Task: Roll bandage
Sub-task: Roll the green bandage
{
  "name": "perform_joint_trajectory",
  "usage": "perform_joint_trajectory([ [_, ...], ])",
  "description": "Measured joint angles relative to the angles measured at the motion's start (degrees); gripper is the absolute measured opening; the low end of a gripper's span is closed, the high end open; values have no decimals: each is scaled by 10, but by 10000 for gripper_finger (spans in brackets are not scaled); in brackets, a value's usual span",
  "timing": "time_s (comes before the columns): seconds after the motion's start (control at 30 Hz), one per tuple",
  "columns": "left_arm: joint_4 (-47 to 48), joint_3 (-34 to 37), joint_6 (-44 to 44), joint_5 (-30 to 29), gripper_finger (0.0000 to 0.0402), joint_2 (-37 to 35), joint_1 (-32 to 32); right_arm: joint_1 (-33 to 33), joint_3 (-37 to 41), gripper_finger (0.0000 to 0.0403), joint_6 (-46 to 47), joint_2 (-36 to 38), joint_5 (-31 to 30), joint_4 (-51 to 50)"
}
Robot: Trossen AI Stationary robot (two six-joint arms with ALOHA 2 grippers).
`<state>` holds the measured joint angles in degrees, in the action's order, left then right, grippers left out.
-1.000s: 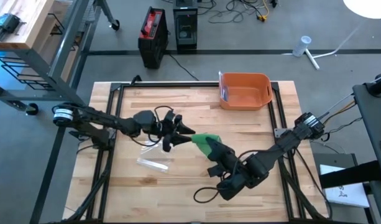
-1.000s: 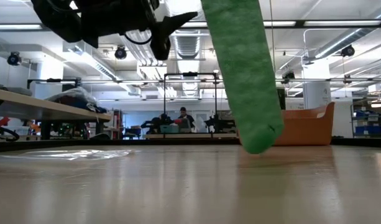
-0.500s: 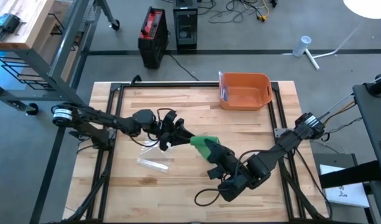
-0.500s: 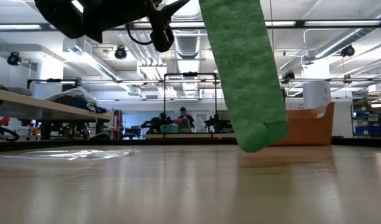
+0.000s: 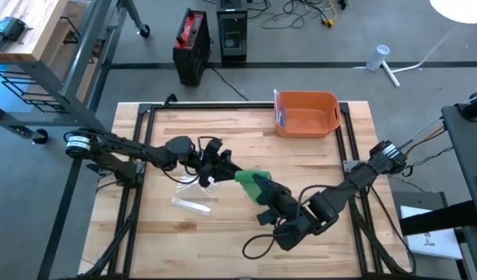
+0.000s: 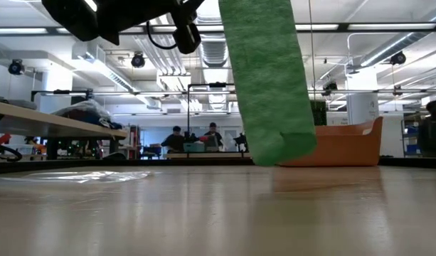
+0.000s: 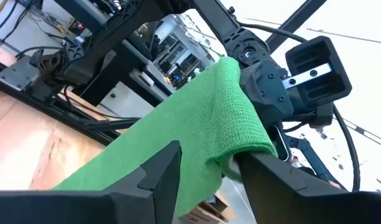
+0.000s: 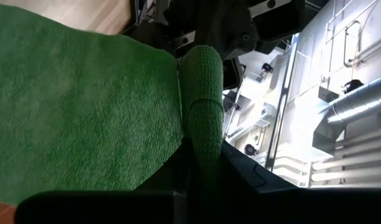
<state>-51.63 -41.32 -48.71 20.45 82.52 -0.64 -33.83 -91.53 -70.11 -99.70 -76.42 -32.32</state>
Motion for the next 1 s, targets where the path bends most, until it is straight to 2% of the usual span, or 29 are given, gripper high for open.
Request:
perform_joint_trajectory([
  [0.17, -6, -2, 22, -4, 151, 0, 3, 6, 0, 52, 10, -1, 4, 0],
  [0.23, -18, -2, 41, -4, 138, 0, 6, 8, 0, 63, 23, -1, 12, 1],
  [0.3, -27, -2, 50, -4, 113, 0, 7, 8, 0, 77, 46, -1, 24, 1],
  [0.47, -32, -2, 77, -12, 18, 0, 7, 8, 0, 125, 96, -2, 41, 1],
  [0.53, -34, -2, 80, -12, 12, 0, 6, 8, 0, 147, 136, -2, 42, 1],
  [0.63, -35, -2, 114, -11, 18, -8, 2, 0, 0, 179, 237, 10, 63, -11],
  [0.8, -34, 0, 213, -9, 6, -43, -6, -8, 0, 226, 482, 77, 184, -55],
  [0.93, -7, 5, 320, -14, 7, -83, -1, -6, 13, 249, 642, 140, 187, -103],
  [1.0, 17, 8, 367, -38, 5, -99, 7, -3, 33, 254, 690, 170, 186, -89],
])
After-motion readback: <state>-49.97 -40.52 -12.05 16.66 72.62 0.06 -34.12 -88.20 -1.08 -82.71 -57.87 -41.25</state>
